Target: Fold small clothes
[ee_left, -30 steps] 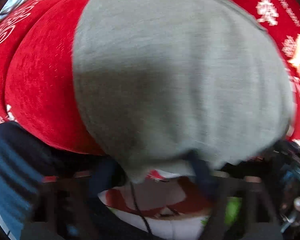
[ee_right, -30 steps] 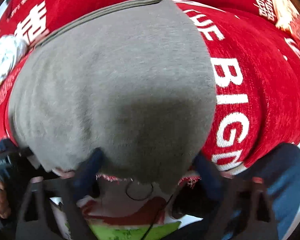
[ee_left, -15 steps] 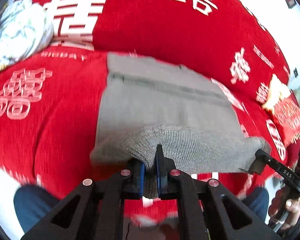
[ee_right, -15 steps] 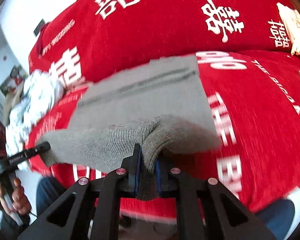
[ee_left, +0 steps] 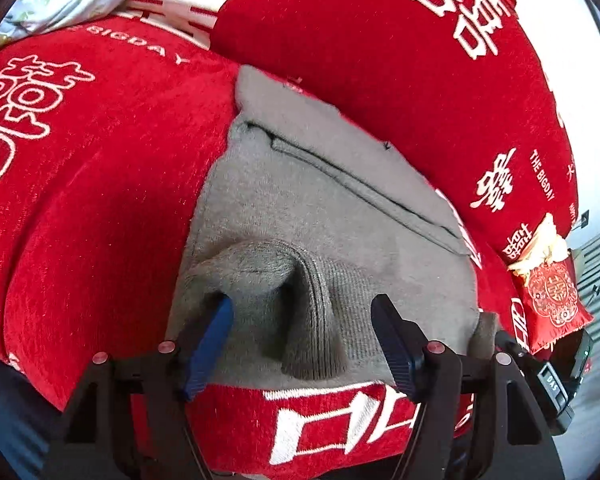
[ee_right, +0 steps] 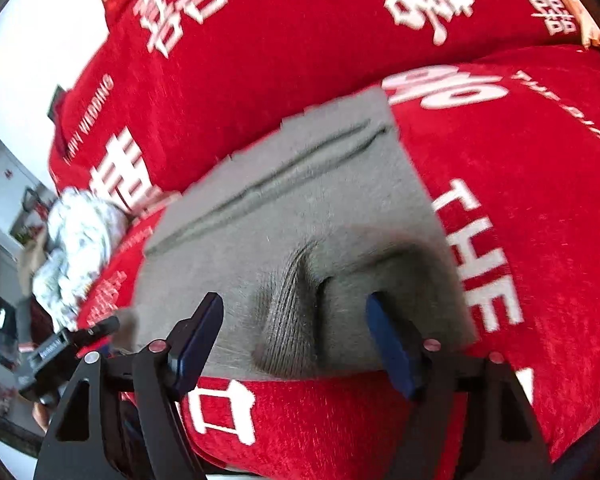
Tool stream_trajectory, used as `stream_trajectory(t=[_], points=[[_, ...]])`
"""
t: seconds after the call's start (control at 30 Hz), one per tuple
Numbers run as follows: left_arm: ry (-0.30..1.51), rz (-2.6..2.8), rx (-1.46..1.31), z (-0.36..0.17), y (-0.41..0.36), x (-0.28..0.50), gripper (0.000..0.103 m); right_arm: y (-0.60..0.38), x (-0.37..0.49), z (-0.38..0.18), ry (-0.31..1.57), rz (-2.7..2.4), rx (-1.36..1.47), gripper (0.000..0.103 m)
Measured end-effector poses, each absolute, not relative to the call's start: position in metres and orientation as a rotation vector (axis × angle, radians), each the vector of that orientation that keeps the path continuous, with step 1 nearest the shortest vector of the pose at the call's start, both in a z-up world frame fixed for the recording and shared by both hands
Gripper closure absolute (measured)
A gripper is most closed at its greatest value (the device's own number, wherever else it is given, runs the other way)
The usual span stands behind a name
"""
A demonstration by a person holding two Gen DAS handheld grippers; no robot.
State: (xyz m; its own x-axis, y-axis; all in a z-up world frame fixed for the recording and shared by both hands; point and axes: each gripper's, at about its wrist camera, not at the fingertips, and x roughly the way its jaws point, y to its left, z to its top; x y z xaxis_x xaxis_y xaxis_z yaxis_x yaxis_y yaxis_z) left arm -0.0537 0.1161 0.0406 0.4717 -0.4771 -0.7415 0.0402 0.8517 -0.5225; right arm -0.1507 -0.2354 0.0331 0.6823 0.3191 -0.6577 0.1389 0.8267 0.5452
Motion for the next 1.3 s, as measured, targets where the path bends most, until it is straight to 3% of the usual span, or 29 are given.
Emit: stream_trajectory(t=[0.23, 0.27, 0.3, 0.33, 0.4, 0.63, 0.9, 1.3], points=[[1.057, -0.326, -0.378, 0.043, 0.077, -0.054, 0.035, -0.231, -0.151, 0.04, 0.809, 0.091, 0.64, 0.026], [1.061, -0.318, -0.356, 0.042, 0.071, -0.052, 0.042, -0.228, -0.15, 0.038, 0.822, 0.09, 0.632, 0.026], [1.077, -0.316, -0.336, 0.038, 0.066, -0.049, 0.065, -0.222, -0.145, 0.033, 0.845, 0.092, 0.619, 0.027], [1.107, -0.311, -0.321, 0.033, 0.062, -0.044, 0.081, -0.217, -0.14, 0.026, 0.876, 0.086, 0.596, 0.032], [1.108, -0.297, -0.315, 0.03, 0.062, -0.042, 0.091, -0.21, -0.131, 0.017, 0.942, 0.049, 0.538, 0.092], [0.941, -0.314, -0.324, 0.075, 0.079, -0.052, 0.092, -0.218, -0.14, 0.054, 0.808, 0.084, 0.5, 0.092], [0.893, -0.321, -0.318, 0.093, 0.074, -0.037, 0.092, -0.221, -0.126, 0.089, 0.742, 0.094, 0.475, 0.092], [0.899, -0.292, -0.305, 0.091, 0.069, 0.002, 0.092, -0.216, -0.08, 0.089, 0.762, 0.054, 0.415, 0.092]])
